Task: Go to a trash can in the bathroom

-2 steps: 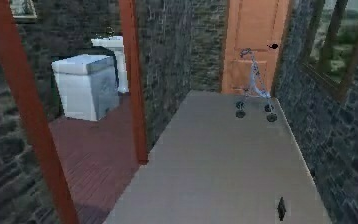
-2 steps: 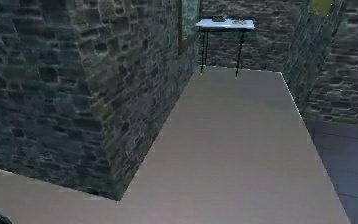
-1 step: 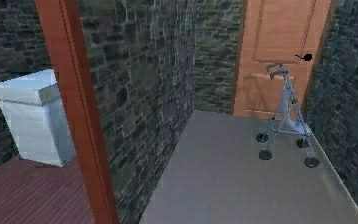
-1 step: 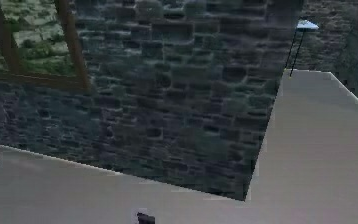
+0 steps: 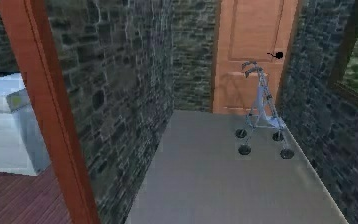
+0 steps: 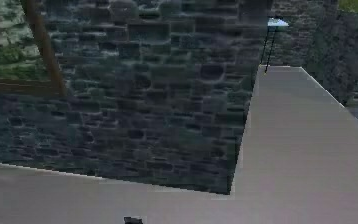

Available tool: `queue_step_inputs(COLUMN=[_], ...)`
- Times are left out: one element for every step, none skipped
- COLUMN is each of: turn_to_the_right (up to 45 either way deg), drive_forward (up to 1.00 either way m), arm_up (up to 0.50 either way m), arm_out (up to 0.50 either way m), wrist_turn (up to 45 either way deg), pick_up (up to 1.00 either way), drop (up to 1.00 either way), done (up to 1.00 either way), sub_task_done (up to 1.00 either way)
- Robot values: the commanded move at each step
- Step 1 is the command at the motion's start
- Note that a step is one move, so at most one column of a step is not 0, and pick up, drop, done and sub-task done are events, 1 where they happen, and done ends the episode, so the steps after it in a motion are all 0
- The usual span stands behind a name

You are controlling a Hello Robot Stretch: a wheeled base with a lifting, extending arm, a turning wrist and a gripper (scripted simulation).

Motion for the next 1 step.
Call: queue_step_inputs(turn_to_the_right=[0.0], drive_forward=[0.2], arm_up=[0.0], arm_out=[0.0], wrist_turn=[0.0], pick_up=[0.0], drop=[0.0], done=[0.0], sub_task_done=[0.0])
